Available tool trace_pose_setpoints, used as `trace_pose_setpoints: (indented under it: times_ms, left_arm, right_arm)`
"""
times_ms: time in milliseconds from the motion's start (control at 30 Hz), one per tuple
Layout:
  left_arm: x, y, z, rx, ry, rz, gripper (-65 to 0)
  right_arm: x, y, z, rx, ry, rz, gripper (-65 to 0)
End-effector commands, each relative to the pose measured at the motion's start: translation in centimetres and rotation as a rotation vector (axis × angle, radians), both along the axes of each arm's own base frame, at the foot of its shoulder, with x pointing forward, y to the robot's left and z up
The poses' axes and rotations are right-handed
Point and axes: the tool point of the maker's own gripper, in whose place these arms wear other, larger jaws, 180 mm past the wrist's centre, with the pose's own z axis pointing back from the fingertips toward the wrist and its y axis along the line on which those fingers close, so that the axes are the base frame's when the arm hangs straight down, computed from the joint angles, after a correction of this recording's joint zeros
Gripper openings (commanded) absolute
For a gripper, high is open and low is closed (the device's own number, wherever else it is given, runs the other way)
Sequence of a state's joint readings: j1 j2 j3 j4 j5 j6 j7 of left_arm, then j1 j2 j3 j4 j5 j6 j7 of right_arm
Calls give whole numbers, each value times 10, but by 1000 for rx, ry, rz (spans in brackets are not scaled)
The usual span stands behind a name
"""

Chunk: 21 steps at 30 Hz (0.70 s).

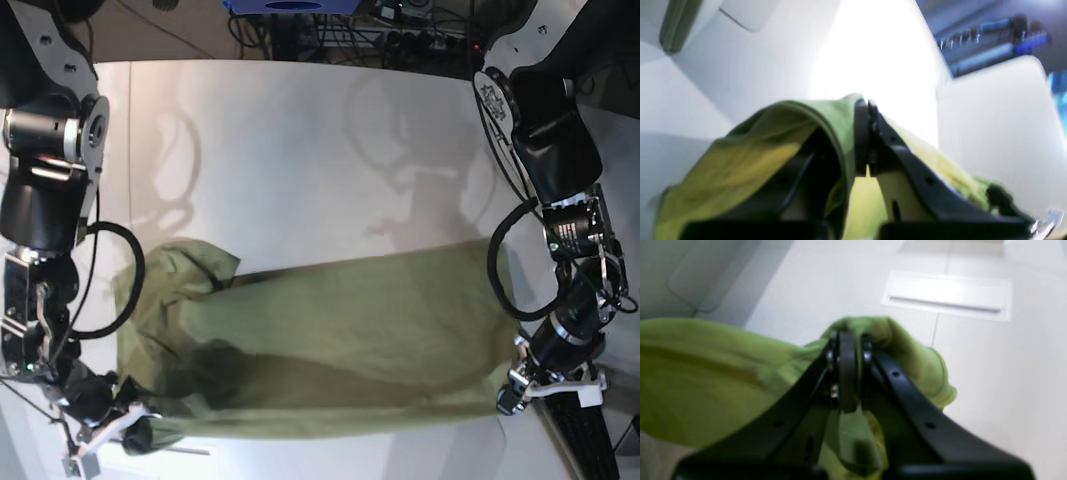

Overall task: Layout the t-shirt on the table in an organized manner, then fold the t-shirt properly
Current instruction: 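Lift the shirt with both grippers and fold it lengthwise onto itself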

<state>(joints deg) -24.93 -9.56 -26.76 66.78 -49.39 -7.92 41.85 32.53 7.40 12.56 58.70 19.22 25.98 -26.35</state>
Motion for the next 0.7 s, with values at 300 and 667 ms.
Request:
trace_pose_setpoints:
  times_ms: [300,667]
  left_arm:
    - [63,-21,4,231,-63,22,-216]
    - [3,-26,-41,285,-26,-7,0]
  right_arm:
    - [42,-58,-2,83,17,-231,-327]
    - [-67,-115,-54,-139,137,-246,-233]
